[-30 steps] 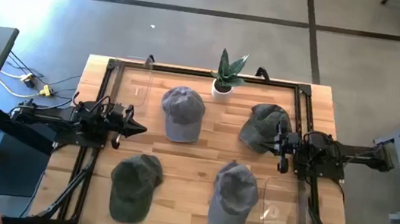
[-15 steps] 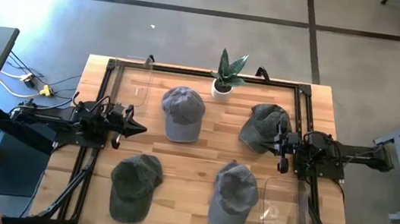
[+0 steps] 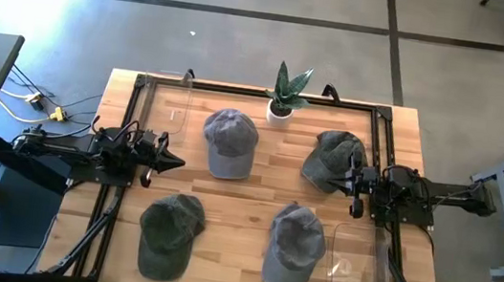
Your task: Pick & Place hat
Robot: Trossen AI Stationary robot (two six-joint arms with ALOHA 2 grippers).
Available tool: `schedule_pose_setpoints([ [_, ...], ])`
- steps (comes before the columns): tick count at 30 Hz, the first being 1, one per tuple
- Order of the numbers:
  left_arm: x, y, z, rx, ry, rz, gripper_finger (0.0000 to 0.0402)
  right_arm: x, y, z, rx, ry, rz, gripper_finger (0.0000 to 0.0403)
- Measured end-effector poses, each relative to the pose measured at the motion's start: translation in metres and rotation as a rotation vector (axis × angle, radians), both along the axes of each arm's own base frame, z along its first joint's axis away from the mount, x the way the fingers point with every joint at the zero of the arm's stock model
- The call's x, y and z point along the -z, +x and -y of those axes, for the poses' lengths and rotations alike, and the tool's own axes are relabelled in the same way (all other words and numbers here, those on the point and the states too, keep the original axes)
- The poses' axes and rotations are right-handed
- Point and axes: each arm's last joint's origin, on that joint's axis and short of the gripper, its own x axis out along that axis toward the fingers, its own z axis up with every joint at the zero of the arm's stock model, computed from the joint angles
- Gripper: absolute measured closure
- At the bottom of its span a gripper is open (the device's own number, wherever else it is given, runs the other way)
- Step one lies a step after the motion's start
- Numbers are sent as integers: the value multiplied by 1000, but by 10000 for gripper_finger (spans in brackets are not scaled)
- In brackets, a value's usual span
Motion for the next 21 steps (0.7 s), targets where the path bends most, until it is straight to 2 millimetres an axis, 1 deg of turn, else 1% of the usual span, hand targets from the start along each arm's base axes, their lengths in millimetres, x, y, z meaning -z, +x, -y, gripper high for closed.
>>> schedule_pose_setpoints([
  [12, 0, 0, 0, 0, 5, -1, 401, 0, 0, 0, 0, 0, 0, 394],
  [16, 1, 1, -1, -44, 159, -11, 401, 0, 0, 0, 0, 0, 0, 398],
  [21, 1, 1, -2, -65, 185, -13, 401, 0, 0, 0, 0, 0, 0, 396],
])
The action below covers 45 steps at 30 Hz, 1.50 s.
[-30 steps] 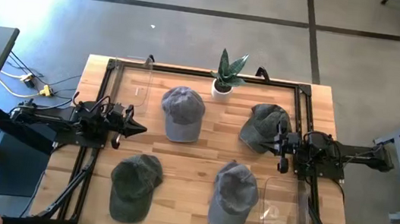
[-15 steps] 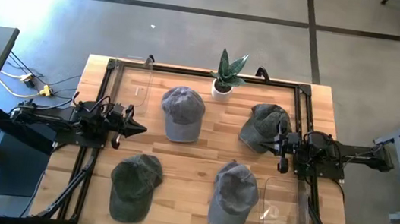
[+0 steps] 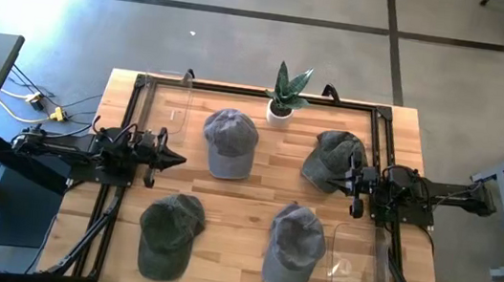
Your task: Pick & Place hat
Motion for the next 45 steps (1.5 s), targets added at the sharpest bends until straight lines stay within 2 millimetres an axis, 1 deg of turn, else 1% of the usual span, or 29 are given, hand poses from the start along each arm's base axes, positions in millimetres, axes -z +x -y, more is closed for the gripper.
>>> schedule_pose_setpoints([
  [18, 0, 0, 0, 4, 0, 0, 401, 0, 0, 0, 0, 0, 0, 397],
  [22, -1, 0, -1, -43, -2, 6, 401, 0, 0, 0, 0, 0, 0, 395],
  [24, -1, 0, -1, -45, -66, 12, 401, 0, 0, 0, 0, 0, 0, 395],
  [27, -5, 0, 0, -4, -313, 62, 401, 0, 0, 0, 1, 0, 0, 396],
  [29, -9, 0, -1, -24, -444, 107, 401, 0, 0, 0, 0, 0, -1, 394],
  [31, -13, 0, -2, -35, -500, 152, 401, 0, 0, 0, 0, 0, 0, 393],
  [33, -21, 0, -2, -40, -507, 166, 401, 0, 0, 0, 1, 0, 0, 394],
  [37, -52, 5, -3, -78, -533, 175, 401, 0, 0, 0, 1, 0, -1, 398],
  [39, -67, 12, -3, -100, -520, 108, 401, 0, 0, 0, 0, 0, 0, 398],
  [41, -85, 22, -3, -125, -512, 30, 401, 0, 0, 0, 0, 0, 0, 397],
  [45, -119, 52, -1, -141, -454, -174, 401, 0, 0, 0, 0, 0, 0, 396],
])
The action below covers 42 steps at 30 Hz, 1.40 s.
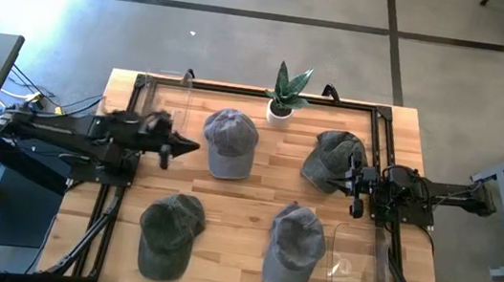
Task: Pick & Place hat
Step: Put the bottom black cap into the bottom transparent bin
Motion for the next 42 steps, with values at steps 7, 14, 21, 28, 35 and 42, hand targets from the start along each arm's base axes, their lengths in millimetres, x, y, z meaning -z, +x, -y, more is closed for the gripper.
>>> schedule_pose_setpoints([
  [7, -68, 48, 18, 185, 138, -350, 401, 0, 0, 0, 0, 0, 0, 394],
  [14, -124, 89, 68, 396, 329, -538, 396, 0, 0, 0, 0, 0, 0, 398],
  [21, -126, 126, 129, 711, 228, -617, 312, 0, 0, 0, 0, 0, 0, 395],
  [28, -84, 105, 179, 624, 139, -1020, 218, 0, 0, 0, 0, 0, 0, 393],
  [35, -77, 55, 185, 297, 135, -1036, 208, 0, 0, 0, 0, 0, 0, 398],
  [42, -55, 12, 168, 250, 69, -994, 208, 0, 0, 0, 0, 0, 0, 398],
])
